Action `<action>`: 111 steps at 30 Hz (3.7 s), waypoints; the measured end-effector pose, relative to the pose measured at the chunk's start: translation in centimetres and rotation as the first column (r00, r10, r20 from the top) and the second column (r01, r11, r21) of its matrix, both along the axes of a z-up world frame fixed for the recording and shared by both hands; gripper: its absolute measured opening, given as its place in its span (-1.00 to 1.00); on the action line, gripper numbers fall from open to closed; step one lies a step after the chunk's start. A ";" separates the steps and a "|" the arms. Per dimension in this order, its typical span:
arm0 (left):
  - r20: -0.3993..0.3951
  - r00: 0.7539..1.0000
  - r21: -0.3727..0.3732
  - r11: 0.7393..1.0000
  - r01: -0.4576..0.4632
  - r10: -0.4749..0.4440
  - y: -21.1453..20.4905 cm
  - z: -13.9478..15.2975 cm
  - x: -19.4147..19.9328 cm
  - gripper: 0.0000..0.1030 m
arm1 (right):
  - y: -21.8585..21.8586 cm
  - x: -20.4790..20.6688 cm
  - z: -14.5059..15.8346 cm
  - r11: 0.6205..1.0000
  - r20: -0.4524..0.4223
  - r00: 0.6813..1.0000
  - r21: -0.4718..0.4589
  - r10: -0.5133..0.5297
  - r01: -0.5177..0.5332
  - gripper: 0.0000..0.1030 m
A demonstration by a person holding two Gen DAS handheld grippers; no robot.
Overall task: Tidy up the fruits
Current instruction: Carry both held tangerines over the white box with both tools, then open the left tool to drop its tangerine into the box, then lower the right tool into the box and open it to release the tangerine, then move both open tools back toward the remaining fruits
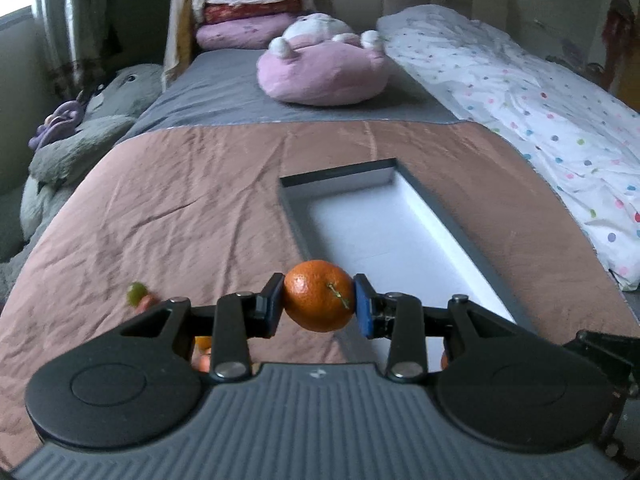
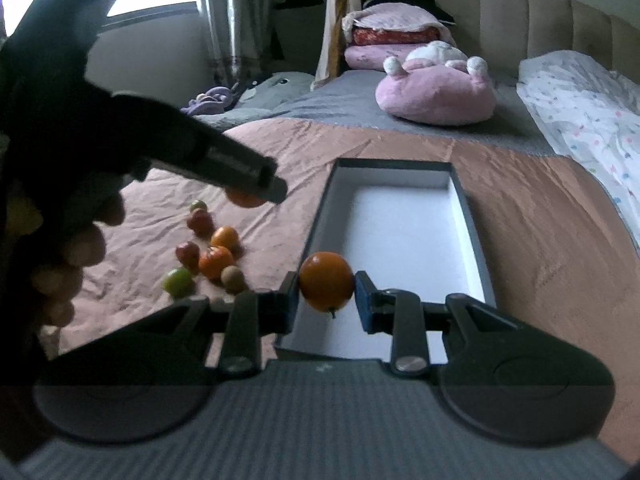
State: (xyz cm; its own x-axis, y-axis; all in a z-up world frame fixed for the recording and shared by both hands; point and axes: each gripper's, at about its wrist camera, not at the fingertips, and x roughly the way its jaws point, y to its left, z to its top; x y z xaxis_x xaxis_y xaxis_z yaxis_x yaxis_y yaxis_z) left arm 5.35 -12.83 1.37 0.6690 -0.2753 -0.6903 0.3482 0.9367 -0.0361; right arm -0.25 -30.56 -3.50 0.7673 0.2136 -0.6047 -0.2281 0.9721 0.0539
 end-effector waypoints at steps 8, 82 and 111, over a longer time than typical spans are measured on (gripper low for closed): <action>-0.002 0.999 0.007 0.999 0.047 -0.047 -3.4 -1.2 1.1 -0.18 | -1.6 -0.4 -1.0 1.000 -0.011 1.000 0.014 -0.024 0.024 -0.36; 0.024 0.986 0.012 0.986 -0.164 0.163 9.1 -1.6 -0.5 0.43 | 0.2 6.0 -2.0 0.986 -0.069 0.984 0.001 -0.163 0.164 -0.36; 0.027 0.973 -0.033 0.973 -0.230 0.231 13.0 -3.3 -1.6 0.49 | 0.3 9.0 -0.2 0.949 0.028 0.950 -0.053 -0.310 0.311 -0.02</action>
